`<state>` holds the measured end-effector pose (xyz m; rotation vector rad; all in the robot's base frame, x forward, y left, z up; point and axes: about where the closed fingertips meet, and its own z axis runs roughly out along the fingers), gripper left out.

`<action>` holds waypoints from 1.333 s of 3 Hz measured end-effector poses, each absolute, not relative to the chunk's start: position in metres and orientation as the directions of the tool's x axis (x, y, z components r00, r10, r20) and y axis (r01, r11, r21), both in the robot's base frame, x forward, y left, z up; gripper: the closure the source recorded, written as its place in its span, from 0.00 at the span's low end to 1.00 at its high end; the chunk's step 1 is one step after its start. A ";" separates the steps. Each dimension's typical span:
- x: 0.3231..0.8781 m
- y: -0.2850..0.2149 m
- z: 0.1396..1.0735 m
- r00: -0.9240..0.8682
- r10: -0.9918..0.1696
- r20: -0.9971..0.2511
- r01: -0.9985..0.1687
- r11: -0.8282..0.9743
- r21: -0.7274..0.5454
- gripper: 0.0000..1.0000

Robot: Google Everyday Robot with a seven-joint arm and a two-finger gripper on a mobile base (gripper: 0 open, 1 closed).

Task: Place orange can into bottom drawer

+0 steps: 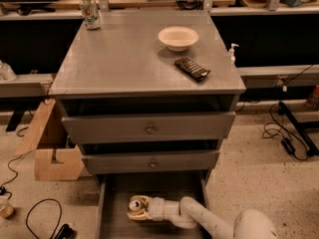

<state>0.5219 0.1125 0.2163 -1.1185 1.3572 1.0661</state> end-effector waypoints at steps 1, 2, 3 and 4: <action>0.522 0.115 0.217 -0.033 -0.065 -0.997 -0.985 0.169 0.022 0.82; 0.521 0.117 0.217 -0.034 -0.063 -0.997 -0.986 0.166 0.023 0.59; 0.520 0.120 0.218 -0.035 -0.061 -0.998 -0.986 0.162 0.025 0.28; 0.519 0.122 0.218 -0.036 -0.059 -0.998 -0.987 0.159 0.026 0.04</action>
Offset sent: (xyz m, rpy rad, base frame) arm -0.0003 0.0022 0.0008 0.0027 0.0005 0.0030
